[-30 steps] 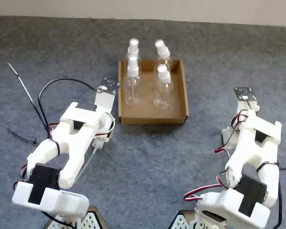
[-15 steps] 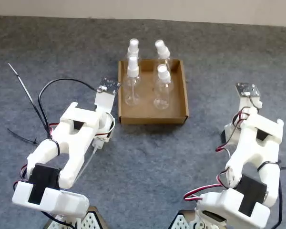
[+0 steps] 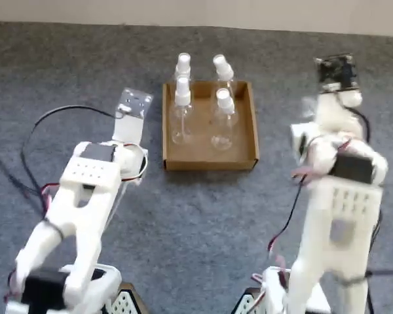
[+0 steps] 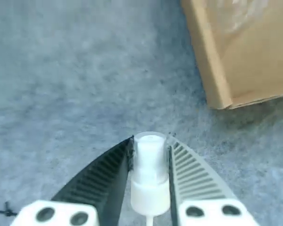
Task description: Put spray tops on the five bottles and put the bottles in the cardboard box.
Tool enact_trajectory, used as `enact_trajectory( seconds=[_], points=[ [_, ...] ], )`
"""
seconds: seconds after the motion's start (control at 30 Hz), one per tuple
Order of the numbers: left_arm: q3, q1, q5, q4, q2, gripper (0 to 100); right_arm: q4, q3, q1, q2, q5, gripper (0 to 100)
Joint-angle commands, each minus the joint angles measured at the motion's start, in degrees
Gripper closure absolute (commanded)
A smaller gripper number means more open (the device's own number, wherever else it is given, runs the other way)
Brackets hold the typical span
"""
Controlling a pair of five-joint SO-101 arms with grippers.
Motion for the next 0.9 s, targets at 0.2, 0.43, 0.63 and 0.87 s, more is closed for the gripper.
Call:
enact_trajectory(
  seconds=[0.2,0.43,0.63,0.87],
  points=[
    [-12.18,-4.35,0.09,16.00,-34.15,92,-9.80,8.66,-26.07,-20.09,-11.69,99.5],
    [-27.30,-4.26,0.44,17.14,-43.47,92,-30.37,27.74,-37.67,-26.33,-11.78,99.5],
    [-36.00,1.98,5.19,7.56,-38.20,92,-33.45,37.93,-42.33,-27.56,-11.69,99.5],
    [-40.04,16.75,5.19,-2.64,-29.93,92,-46.11,49.19,-42.15,-36.26,-15.47,99.5]
  ],
)
